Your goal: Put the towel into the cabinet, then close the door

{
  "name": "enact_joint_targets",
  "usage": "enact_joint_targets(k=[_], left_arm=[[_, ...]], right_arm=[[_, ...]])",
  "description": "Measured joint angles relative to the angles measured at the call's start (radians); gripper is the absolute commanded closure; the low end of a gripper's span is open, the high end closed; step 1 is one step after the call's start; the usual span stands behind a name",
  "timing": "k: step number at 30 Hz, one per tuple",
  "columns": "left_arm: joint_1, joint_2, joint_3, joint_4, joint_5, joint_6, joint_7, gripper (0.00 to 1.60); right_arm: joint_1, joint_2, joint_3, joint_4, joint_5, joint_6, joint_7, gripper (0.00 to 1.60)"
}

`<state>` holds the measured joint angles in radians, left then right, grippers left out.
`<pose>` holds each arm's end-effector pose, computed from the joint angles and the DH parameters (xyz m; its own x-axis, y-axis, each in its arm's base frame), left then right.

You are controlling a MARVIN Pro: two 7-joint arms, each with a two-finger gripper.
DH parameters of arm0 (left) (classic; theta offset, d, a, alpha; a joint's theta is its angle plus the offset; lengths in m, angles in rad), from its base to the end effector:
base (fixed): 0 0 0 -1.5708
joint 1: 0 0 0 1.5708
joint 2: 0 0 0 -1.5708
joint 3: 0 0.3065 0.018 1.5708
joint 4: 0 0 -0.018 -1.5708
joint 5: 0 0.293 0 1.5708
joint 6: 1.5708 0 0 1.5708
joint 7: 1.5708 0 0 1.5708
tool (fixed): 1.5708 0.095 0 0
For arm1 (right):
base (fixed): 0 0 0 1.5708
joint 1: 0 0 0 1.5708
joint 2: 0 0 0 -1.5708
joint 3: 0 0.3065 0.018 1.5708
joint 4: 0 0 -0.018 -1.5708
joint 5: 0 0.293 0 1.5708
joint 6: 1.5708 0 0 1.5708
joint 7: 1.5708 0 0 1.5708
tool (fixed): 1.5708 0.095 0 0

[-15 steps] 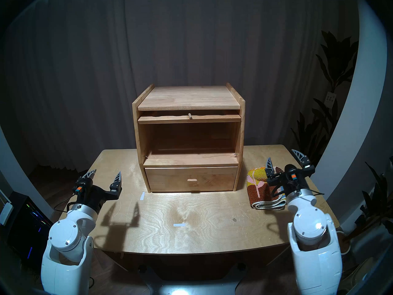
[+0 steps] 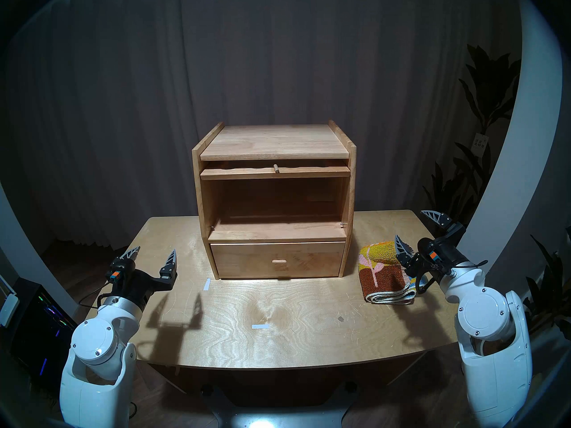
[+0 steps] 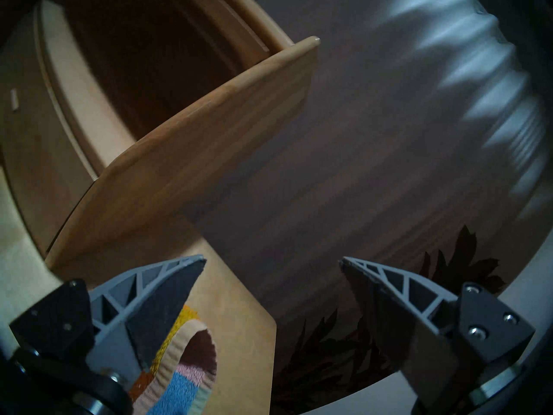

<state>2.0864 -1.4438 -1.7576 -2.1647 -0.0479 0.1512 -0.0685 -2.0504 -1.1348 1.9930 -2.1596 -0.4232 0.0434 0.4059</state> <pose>0.2525 0.0734 -0.2674 0.0661 -0.1470 0.9869 0.0281 -0.9884 -0.1491 0.2687 -0.1579 -0.2135 -0.0146 0.8438 0.5364 0.1736 -0.5262 0.8325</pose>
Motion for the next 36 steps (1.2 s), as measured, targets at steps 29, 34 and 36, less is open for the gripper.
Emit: enact_joint_targets(k=[29,34,36], left_arm=[[0.0,0.002,0.0,0.002,0.0,0.0,0.0,0.0],[0.0,0.003,0.0,0.002,0.0,0.0,0.0,0.0],[0.0,0.003,0.0,0.002,0.0,0.0,0.0,0.0]], right_arm=[[-0.228,0.242,0.206,0.014,-0.089,-0.24,0.512,0.0],[-0.193,0.228,0.216,0.124,-0.055,-0.257,0.44,0.0],[-0.168,0.226,0.198,0.168,-0.021,-0.258,0.402,0.0]])
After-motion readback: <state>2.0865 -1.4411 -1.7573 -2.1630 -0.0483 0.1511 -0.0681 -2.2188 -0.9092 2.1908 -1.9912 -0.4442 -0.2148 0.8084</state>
